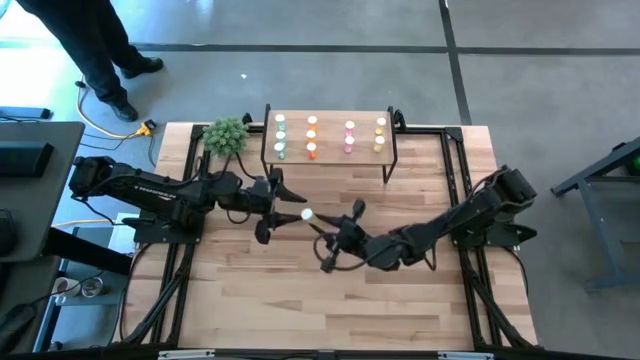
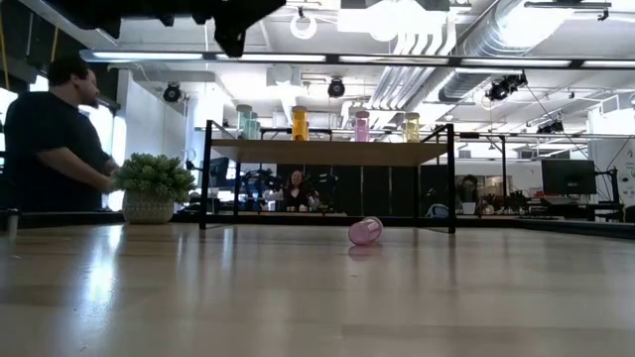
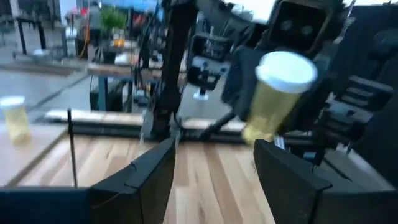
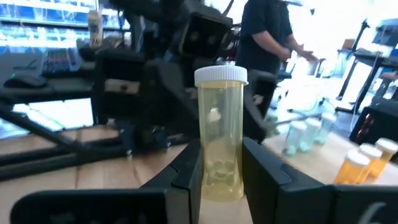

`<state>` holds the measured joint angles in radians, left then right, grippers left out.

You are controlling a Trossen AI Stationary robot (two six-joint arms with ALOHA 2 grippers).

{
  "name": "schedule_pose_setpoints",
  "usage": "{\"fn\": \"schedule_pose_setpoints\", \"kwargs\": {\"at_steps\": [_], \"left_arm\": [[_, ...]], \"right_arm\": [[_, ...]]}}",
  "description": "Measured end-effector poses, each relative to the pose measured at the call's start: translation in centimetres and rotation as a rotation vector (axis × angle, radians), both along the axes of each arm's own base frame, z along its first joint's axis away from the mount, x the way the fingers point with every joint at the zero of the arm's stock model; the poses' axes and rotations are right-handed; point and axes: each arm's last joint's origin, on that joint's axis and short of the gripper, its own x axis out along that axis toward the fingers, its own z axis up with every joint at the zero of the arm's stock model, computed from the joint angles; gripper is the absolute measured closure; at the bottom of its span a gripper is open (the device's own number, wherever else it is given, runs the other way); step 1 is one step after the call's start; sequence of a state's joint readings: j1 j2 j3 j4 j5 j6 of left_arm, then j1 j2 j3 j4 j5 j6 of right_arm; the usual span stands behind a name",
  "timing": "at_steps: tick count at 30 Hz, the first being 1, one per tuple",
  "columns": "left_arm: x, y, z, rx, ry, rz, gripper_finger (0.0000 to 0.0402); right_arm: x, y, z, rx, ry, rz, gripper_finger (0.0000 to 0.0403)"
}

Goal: Pick and place medicine bottles onto shelf by color
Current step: Put the yellow pill bottle on the shelf aligned with the yellow pill bottle

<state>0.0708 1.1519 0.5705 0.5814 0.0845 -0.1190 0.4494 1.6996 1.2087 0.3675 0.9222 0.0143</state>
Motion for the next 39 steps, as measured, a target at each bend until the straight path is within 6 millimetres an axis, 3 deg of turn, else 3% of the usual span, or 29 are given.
{"fn": "schedule_pose_setpoints", "kwargs": {"at_steps": [5,13,25,39], "left_arm": [[0.0,0.0,0.8,0.025,-0.082,0.0,0.0194],[-0.2,0.0,1.7,0.031,-0.18,0.003,0.0194],[-0.1,0.2,2.2,0.025,-0.199,0.078,0.0194],[1.9,0.5,2.5,0.02,-0.176,0.129,0.0197]], "right_arm": [[-0.1,-1.0,1.3,-0.022,-0.036,-0.012,0.0327],[0.3,-2.1,1.5,-0.033,-0.048,-0.028,0.0327],[1.1,-3.9,1.7,0.016,-0.09,-0.026,0.0327],[1.2,-4.1,1.7,0.016,-0.092,-0.02,0.0327]]}}
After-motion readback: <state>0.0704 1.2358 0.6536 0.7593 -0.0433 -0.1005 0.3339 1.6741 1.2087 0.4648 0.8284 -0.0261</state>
